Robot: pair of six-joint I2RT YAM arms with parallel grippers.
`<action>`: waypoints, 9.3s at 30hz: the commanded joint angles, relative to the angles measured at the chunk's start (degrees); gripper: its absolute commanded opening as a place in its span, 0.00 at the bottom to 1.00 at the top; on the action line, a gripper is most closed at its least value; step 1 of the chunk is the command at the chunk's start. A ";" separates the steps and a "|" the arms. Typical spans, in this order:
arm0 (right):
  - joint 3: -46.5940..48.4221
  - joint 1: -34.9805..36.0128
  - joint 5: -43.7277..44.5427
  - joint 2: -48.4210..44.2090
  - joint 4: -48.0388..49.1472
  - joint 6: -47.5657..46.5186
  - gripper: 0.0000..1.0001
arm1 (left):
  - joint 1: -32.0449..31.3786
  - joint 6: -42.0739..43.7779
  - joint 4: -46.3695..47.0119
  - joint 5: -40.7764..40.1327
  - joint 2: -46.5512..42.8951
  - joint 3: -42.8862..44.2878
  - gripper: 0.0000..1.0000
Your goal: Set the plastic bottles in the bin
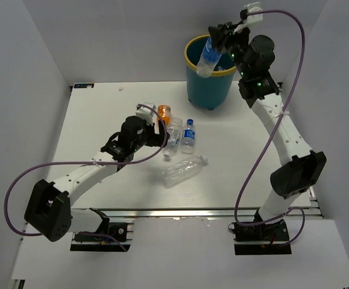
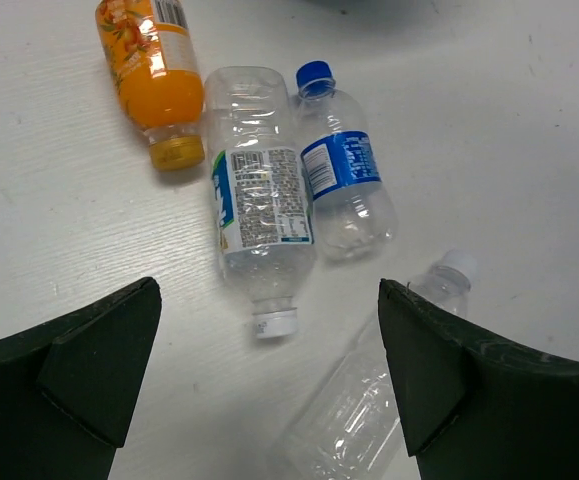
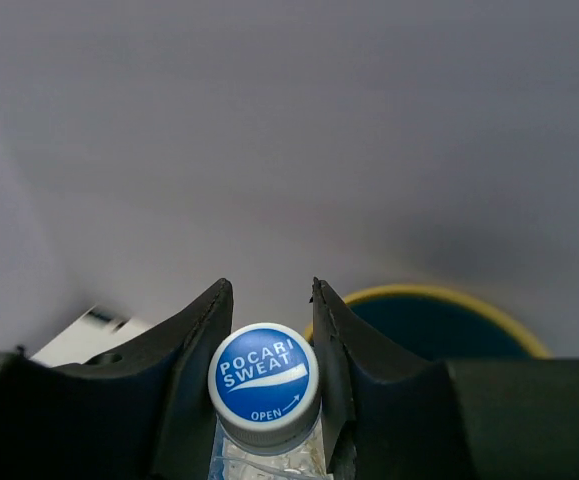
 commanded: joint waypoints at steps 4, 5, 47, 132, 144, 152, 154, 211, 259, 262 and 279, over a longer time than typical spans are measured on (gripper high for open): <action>8.22 -0.31 20.29 12.83 13.64 -12.64 0.14 | 1.00 2.80 0.95 2.63 1.50 -0.71 0.98; 9.90 -0.40 20.73 14.85 15.30 -13.61 0.19 | 1.00 3.32 1.21 4.81 1.76 -0.89 0.98; -52.22 -1.37 7.11 -37.85 3.99 7.21 0.89 | -16.75 6.40 -2.05 5.44 14.96 -0.71 0.60; -20.11 4.86 3.58 -10.95 -15.36 1.48 0.89 | 13.56 -15.92 -6.70 -11.70 -9.49 -8.98 0.98; -39.58 9.00 6.40 2.11 -4.97 19.60 0.89 | 13.56 -16.36 -5.38 -10.81 -9.57 -10.39 0.98; -37.37 9.09 8.34 12.14 -3.75 24.52 0.84 | 13.56 -16.18 -6.52 -12.48 -9.75 -9.95 0.98; -37.90 9.00 9.31 12.32 -3.67 25.75 0.76 | 13.56 -16.27 -6.52 -12.57 -9.92 -10.03 0.98; -41.50 17.26 17.31 -8.18 3.63 16.52 0.89 | 13.74 -15.39 -8.46 -13.36 -9.92 -8.62 0.98; -18.75 18.51 26.97 -0.76 2.21 -6.50 0.16 | 13.83 -15.65 -8.90 -14.33 -11.42 -9.07 0.98; -13.32 14.74 28.89 -0.95 6.00 -11.05 0.16 | 13.74 -15.74 -9.16 -15.12 -10.80 -8.72 0.98; 21.70 1.80 33.66 23.41 8.56 -15.21 0.89 | 13.83 -16.88 -10.13 -17.67 -8.78 -7.66 0.98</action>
